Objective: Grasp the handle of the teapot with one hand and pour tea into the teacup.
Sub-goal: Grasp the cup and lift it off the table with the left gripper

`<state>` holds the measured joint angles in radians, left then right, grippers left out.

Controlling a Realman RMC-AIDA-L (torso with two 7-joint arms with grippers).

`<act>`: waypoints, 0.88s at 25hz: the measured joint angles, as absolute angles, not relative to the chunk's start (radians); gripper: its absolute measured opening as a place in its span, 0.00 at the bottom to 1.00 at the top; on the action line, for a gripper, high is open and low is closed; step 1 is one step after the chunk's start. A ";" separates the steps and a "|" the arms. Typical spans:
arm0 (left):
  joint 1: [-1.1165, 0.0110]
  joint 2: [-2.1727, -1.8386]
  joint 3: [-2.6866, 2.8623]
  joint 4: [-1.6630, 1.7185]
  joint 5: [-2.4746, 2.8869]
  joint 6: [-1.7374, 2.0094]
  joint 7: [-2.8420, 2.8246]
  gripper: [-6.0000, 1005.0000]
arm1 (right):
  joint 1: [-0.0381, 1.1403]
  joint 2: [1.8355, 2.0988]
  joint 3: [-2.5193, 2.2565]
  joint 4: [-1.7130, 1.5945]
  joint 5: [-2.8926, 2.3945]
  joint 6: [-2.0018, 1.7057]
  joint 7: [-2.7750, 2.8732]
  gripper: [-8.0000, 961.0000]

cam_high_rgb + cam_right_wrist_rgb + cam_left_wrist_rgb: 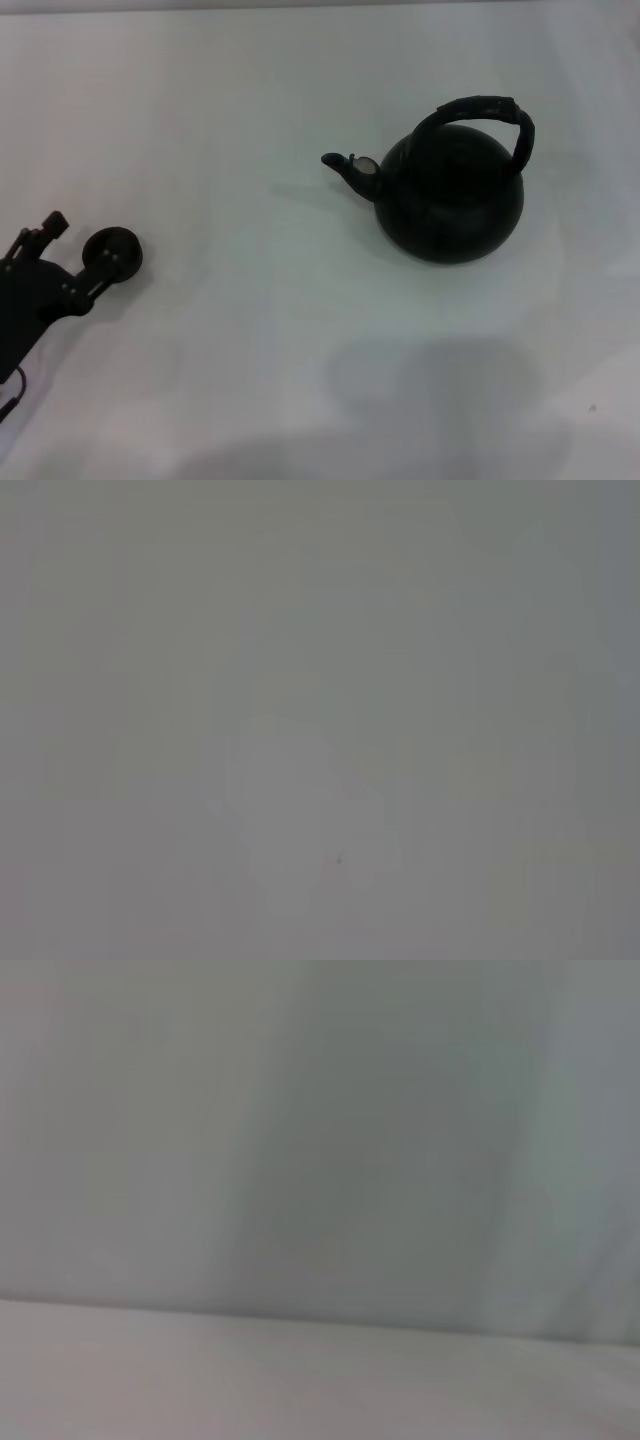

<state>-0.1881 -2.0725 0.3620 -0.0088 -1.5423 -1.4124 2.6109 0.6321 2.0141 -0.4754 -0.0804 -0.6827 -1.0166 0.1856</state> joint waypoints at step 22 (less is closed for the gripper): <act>-0.208 -2.073 0.362 -0.009 -1.498 -1.349 2.611 0.88 | 0.631 2.013 -0.475 -0.081 -0.683 -1.017 0.186 0.92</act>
<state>-0.2085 -2.0731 0.3620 -0.0093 -1.4983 -1.3488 2.6108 0.6312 2.0126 -0.4755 -0.0813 -0.6826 -1.0170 0.1856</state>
